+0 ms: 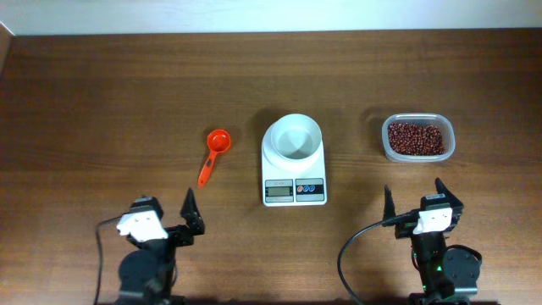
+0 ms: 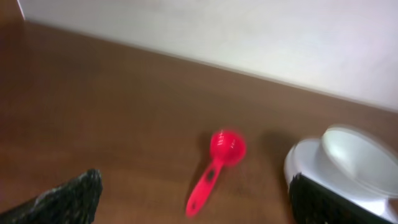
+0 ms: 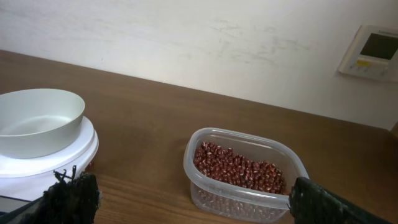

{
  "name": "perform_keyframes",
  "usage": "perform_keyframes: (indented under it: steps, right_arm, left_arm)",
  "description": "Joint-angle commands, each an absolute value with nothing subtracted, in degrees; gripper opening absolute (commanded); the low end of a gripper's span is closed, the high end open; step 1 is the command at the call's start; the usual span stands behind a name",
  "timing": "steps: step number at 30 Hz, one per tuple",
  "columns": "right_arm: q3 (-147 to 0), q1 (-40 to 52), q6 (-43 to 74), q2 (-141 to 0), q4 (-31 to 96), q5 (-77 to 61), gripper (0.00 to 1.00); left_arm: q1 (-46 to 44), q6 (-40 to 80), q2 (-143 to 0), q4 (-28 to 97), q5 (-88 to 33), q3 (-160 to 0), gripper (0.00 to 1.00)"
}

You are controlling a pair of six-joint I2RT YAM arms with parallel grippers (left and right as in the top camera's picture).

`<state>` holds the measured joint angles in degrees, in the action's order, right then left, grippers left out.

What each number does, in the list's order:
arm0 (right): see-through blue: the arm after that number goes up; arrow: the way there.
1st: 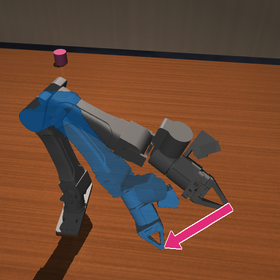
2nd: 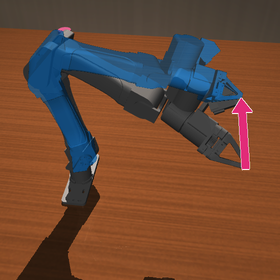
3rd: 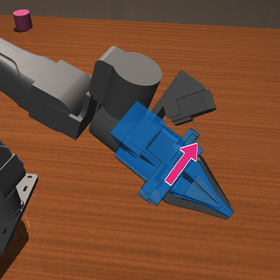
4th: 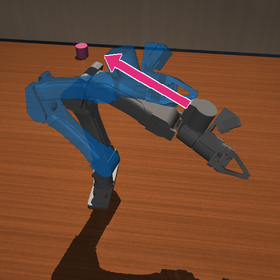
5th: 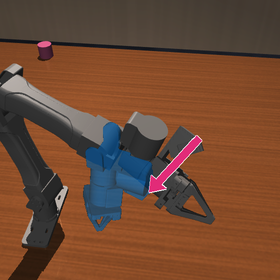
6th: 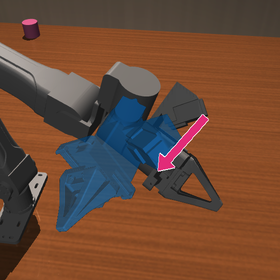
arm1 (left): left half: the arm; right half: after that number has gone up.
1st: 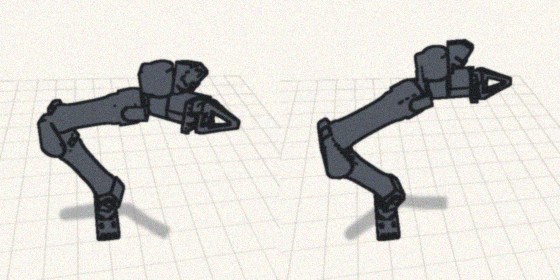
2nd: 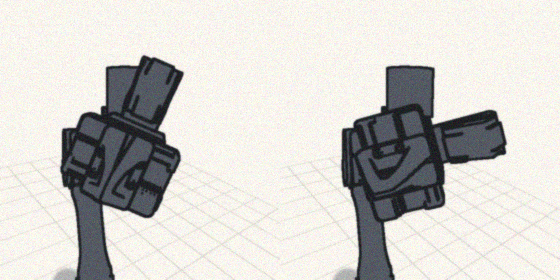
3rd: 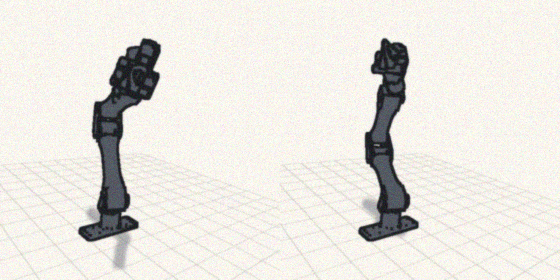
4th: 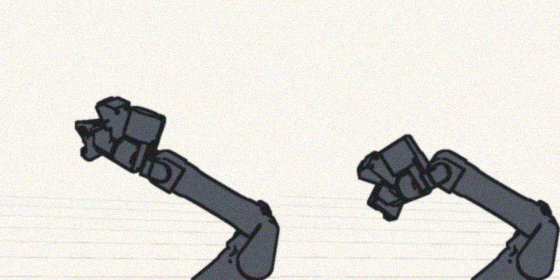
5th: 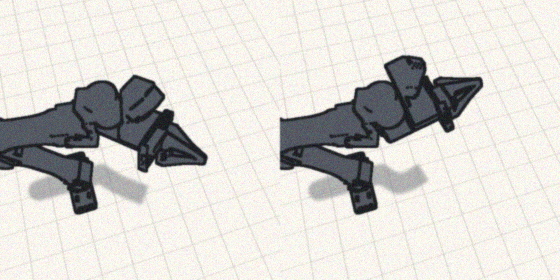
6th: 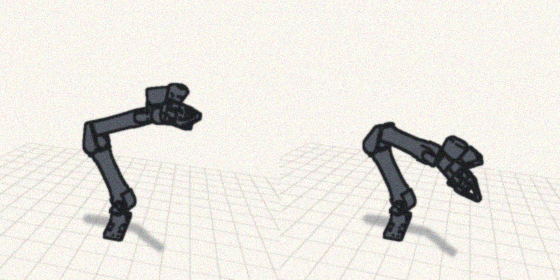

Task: Scoop item into bowl and weigh 50g on scale
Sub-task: 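Move the left gripper over the red scoop's cup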

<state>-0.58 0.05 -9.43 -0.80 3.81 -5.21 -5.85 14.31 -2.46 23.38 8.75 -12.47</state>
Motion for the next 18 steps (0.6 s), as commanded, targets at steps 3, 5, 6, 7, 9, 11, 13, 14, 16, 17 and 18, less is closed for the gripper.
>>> perform_keyframes:
  steps: [3, 5, 6, 7, 9, 11, 13, 14, 16, 17, 18]
  right_arm:
    - [-0.32, 0.4, -9.21, -0.36, 4.1, -5.54, 0.99]
    - [-0.32, 0.4, -9.21, -0.36, 4.1, -5.54, 0.99]
    - [-0.32, 0.4, -9.21, -0.36, 4.1, -5.54, 0.99]
    - [-0.32, 0.4, -9.21, -0.36, 4.1, -5.54, 0.99]
    - [-0.32, 0.43, -9.21, -0.36, 4.1, -5.54, 0.99]
    - [-0.32, 0.4, -9.21, -0.36, 4.1, -5.54, 0.99]
    - [-0.32, 0.4, -9.21, -0.36, 4.1, -5.54, 0.99]
    - [-0.32, 0.4, -9.21, -0.36, 4.1, -5.54, 0.99]
    - [-0.32, 0.4, -9.21, -0.36, 4.1, -5.54, 0.99]
    - [-0.32, 0.4, -9.21, -0.36, 4.1, -5.54, 0.99]
    - [-0.32, 0.43, -9.21, -0.36, 4.1, -5.54, 0.99]
  left_arm:
    - [-5.56, 13.54, -25.47, 38.5, 6.13, -43.03, 0.99]
    - [-5.56, 13.54, -39.86, 48.75, 2.48, -57.08, 0.99]
    - [-5.56, 13.56, -48.6, 55.46, 2.26, -65.25, 0.99]
    - [-5.58, 13.58, -55.46, 60.45, 2.26, -71.11, 0.99]
    - [-5.56, 13.61, -63.05, 62.63, 2.26, -74.54, 0.99]
    - [-5.58, 13.63, -67.96, 62.63, 2.24, -74.54, 0.99]
    - [-5.56, 13.61, -72.25, 62.65, 2.28, -74.52, 0.99]
    - [-5.56, 13.61, -73.93, 62.65, 2.28, -74.52, 0.99]
    - [-5.58, 13.61, -76.73, 62.65, 2.24, -74.52, 0.99]
    - [-5.58, 13.61, -77.71, 62.63, 2.26, -74.52, 0.97]
    - [-5.58, 13.61, -78.78, 62.65, 2.24, -74.52, 0.54]
